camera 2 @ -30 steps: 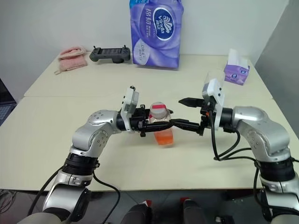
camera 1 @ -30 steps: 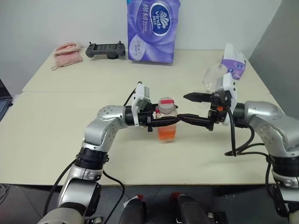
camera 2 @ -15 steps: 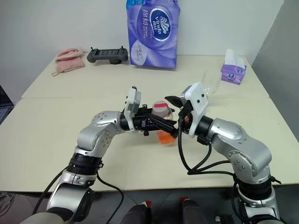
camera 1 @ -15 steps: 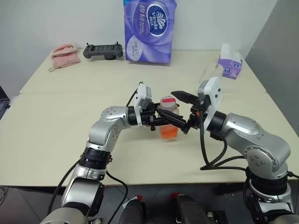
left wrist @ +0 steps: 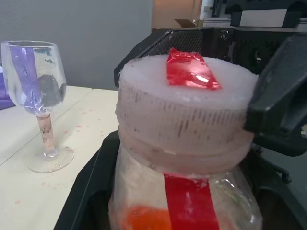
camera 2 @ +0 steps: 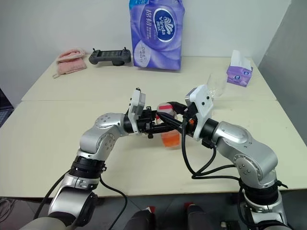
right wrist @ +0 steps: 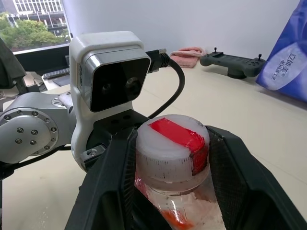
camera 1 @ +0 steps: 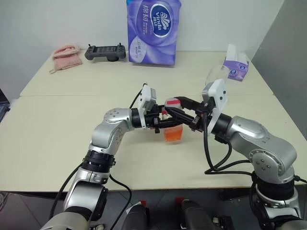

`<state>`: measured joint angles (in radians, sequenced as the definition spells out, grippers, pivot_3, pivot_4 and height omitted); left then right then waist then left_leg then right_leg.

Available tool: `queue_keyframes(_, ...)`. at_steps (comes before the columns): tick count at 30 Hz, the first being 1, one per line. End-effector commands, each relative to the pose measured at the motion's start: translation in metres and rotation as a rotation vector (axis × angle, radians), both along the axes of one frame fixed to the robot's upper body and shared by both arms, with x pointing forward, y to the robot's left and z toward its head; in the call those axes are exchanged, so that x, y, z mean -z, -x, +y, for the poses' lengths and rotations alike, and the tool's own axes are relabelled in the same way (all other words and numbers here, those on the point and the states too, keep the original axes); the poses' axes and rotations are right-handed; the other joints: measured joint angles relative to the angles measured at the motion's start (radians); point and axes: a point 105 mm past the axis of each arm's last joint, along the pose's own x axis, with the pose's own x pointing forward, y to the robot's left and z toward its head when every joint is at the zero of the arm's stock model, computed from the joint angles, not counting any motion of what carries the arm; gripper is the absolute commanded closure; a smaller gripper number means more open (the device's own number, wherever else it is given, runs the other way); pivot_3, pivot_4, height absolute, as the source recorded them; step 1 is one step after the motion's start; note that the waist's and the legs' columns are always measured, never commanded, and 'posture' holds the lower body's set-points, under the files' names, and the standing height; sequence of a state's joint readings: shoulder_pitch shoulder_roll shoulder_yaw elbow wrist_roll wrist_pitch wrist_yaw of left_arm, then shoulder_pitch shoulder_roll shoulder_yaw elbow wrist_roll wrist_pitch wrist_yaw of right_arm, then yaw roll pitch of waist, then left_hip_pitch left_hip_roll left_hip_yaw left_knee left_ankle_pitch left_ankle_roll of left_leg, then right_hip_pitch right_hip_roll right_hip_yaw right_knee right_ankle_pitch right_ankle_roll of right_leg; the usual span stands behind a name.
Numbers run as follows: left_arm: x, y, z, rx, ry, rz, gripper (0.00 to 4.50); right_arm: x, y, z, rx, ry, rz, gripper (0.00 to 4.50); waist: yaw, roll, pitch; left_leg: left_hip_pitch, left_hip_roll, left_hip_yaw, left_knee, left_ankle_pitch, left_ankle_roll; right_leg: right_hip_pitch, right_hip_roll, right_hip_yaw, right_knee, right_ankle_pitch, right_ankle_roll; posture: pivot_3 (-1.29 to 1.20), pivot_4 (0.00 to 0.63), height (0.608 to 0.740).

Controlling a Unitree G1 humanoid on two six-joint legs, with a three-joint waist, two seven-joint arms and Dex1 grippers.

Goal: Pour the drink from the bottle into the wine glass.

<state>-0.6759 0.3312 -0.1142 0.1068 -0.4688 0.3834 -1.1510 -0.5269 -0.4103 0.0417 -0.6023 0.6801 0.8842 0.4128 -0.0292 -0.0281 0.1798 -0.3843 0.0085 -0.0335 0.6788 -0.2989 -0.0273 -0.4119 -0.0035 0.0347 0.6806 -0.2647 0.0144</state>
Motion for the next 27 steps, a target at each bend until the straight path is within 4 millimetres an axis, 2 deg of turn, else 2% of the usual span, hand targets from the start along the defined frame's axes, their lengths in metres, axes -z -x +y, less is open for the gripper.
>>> queue_keyframes(1, -0.016, 0.015, -0.002, 0.070, 0.029, -0.056, 2.32, -0.012, 0.004, -0.003, -0.128, 0.042, -0.077, 2.68, 0.000, 0.000, 0.000, 0.000, 0.000, 0.000, 0.000, 0.000, 0.000, 0.000, 0.000, 0.000, 0.000, 0.000, 0.000, 0.00, 0.150, 0.740)
queue_keyframes(3, -0.017, 0.026, -0.003, 0.137, 0.026, -0.040, 2.32, -0.006, 0.003, -0.007, -0.278, 0.155, -0.090, 2.68, -0.001, 0.000, 0.000, 0.000, -0.001, 0.001, 0.000, 0.000, 0.000, 0.000, 0.001, 0.000, 0.000, 0.000, 0.000, 0.00, 0.150, 0.740)
queue_keyframes(5, -0.017, 0.033, -0.005, 0.178, 0.015, -0.040, 2.32, 0.000, -0.005, -0.010, -0.361, 0.213, -0.062, 2.68, -0.003, 0.000, 0.000, 0.001, -0.001, 0.002, 0.000, 0.000, 0.000, 0.000, 0.002, 0.001, -0.001, 0.000, 0.000, 0.00, 0.150, 0.740)
queue_keyframes(8, -0.017, 0.037, -0.008, 0.183, 0.014, -0.044, 2.32, 0.000, -0.021, -0.012, -0.366, 0.214, -0.059, 2.68, -0.003, 0.000, 0.000, 0.002, 0.001, 0.002, 0.000, 0.000, 0.000, 0.001, 0.003, 0.001, 0.000, 0.000, 0.000, 0.00, 0.150, 0.740)
queue_keyframes(10, -0.018, 0.038, -0.009, 0.174, 0.019, -0.042, 2.32, -0.004, -0.024, -0.014, -0.358, 0.185, -0.056, 2.68, -0.002, 0.000, 0.000, 0.002, 0.002, 0.001, 0.000, 0.000, 0.000, 0.001, 0.002, 0.001, 0.000, 0.000, 0.000, 0.00, 0.150, 0.740)
queue_keyframes(13, -0.017, 0.033, -0.006, 0.141, 0.023, -0.041, 2.32, -0.010, -0.019, -0.030, -0.314, 0.149, -0.029, 1.65, 0.001, 0.000, 0.000, 0.001, 0.002, 0.001, 0.000, 0.000, 0.000, 0.001, 0.001, 0.001, 0.000, 0.000, 0.000, 0.00, 0.150, 0.740)
queue_keyframes(17, -0.016, 0.027, -0.003, 0.115, 0.022, -0.043, 2.32, -0.009, -0.008, -0.047, -0.231, 0.166, -0.024, 0.20, 0.013, 0.000, 0.000, -0.001, -0.001, 0.000, 0.000, 0.000, 0.001, 0.001, -0.003, -0.001, -0.002, 0.000, 0.000, 0.00, 0.150, 0.740)
queue_keyframes(18, -0.016, 0.026, -0.003, 0.109, 0.023, -0.045, 2.32, -0.009, -0.005, -0.050, -0.217, 0.167, -0.021, 0.04, 0.014, 0.000, 0.000, -0.001, -0.001, 0.000, 0.000, 0.000, 0.001, 0.001, -0.004, -0.001, -0.002, 0.000, 0.000, 0.00, 0.150, 0.740)
queue_keyframes(22, -0.017, 0.019, -0.003, 0.086, 0.034, -0.053, 2.32, -0.009, 0.009, -0.051, -0.133, 0.151, -0.029, 0.04, 0.012, 0.000, 0.000, -0.001, 0.000, -0.001, 0.000, 0.000, 0.001, 0.001, -0.003, -0.001, -0.001, 0.000, 0.000, 0.00, 0.150, 0.740)
queue_keyframes(27, -0.017, 0.015, -0.005, 0.069, 0.043, -0.063, 2.32, -0.013, 0.012, -0.028, -0.060, 0.078, -0.066, 0.04, -0.001, 0.000, 0.000, 0.001, 0.001, 0.000, 0.000, 0.000, 0.000, 0.001, -0.001, 0.000, 0.000, 0.000, 0.000, 0.00, 0.150, 0.740)
